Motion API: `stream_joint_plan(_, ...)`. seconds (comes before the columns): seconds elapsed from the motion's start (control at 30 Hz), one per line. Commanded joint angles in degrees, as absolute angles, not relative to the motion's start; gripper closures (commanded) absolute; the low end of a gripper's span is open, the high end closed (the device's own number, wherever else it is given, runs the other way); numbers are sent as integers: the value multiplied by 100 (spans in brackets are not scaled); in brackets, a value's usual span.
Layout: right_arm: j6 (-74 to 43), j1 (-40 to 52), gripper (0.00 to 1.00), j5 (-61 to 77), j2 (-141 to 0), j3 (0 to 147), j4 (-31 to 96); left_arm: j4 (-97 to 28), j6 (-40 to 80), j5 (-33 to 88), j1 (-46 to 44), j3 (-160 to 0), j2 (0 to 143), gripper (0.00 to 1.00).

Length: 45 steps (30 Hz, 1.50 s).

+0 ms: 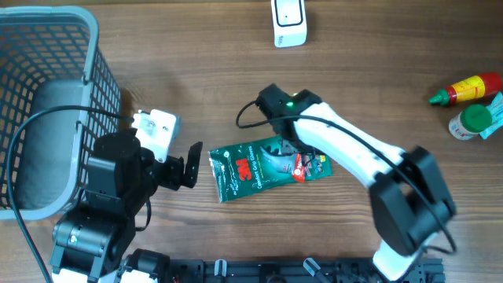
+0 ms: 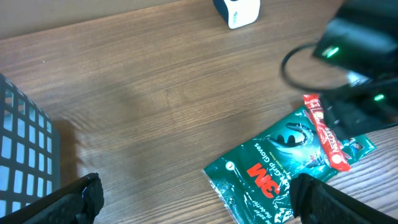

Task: Scan the item barcode
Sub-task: 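Reach the right gripper to the red Nescafe stick on the gloves bag, then grasp the Nescafe stick with the right gripper and lift it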

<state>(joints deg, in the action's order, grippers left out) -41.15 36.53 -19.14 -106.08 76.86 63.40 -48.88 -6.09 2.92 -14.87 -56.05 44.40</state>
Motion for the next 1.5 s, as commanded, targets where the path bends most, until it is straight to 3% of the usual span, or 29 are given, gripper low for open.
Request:
stream_joint_plan(0.0,-4678,3693,32,-1682,-10449,7616,6119,-4875,-572,340,-1461,-5601,4429,0)
stream_joint_plan(0.07,-4987,3791,42,-1584,-10591,7542,5979,-4875,-572,340,-1461,-5601,4429,0)
stream_joint_plan(0.27,-5068,4202,44,-1662,-11297,7542,5690,-4875,-572,340,-1461,-5601,4429,0)
stream_joint_plan(0.37,-5428,4209,61,-1695,-11607,7542,5909,-4875,-572,340,-1461,-5601,4429,0)
stream_joint_plan(0.43,-5487,4193,64,-1712,-11629,7542,5944,-4875,-572,340,-1461,-5601,4429,0)
stream_joint_plan(0.9,-5568,4193,61,-2250,-11625,7666,6866,-4875,-572,340,-1461,-5601,4429,0)
stream_joint_plan(1.27,-5295,4193,60,-2165,-11644,7500,6423,-4875,-572,340,-1461,-5601,4429,0)
stream_joint_plan(1.47,-4910,4189,54,-1997,-11690,7426,6169,-4875,-572,340,-1461,-5601,4429,0)
